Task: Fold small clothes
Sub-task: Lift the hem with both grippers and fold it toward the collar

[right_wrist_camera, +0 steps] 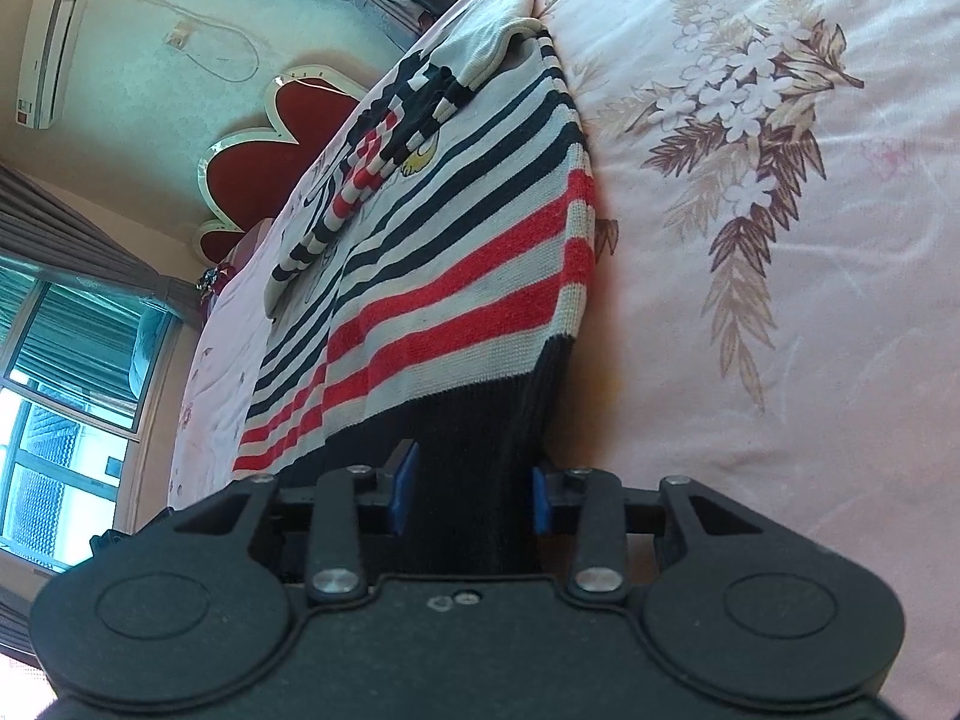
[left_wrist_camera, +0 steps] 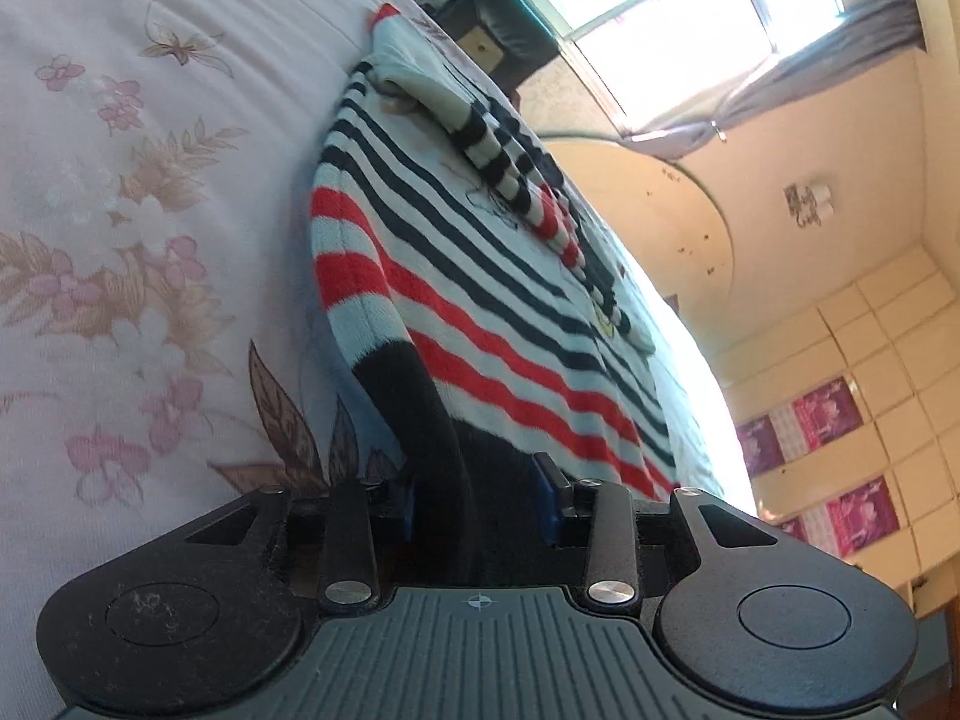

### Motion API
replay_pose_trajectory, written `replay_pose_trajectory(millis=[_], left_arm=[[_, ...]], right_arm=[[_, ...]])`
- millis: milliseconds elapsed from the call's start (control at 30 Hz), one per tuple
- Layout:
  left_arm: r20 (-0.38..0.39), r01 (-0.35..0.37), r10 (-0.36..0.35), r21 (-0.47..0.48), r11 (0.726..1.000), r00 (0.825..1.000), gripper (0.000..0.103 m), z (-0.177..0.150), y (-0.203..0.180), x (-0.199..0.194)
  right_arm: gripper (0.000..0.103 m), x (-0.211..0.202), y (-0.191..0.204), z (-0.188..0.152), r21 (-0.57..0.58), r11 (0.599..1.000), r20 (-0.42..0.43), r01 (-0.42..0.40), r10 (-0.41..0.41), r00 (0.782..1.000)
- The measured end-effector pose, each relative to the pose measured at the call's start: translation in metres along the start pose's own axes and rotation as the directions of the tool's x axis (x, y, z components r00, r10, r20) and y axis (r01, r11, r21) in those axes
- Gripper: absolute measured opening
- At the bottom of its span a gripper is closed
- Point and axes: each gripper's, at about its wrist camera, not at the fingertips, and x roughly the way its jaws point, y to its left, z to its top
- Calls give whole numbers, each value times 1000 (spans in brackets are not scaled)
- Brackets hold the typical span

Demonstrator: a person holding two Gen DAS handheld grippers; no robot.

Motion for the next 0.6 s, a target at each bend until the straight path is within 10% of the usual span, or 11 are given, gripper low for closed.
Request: replay_pose_trajectory(millis=[233,600], left_arm=[[1,85,-85,-58,995,996,37,-17,3,-1],[65,14,-8,-92,996,998,36,-3,9,5]], right_arm=[[35,-6,-1,-11,17,1000,8,-5,4,1000],[35,-5,1,-6,38,999,33,18,-19,999]])
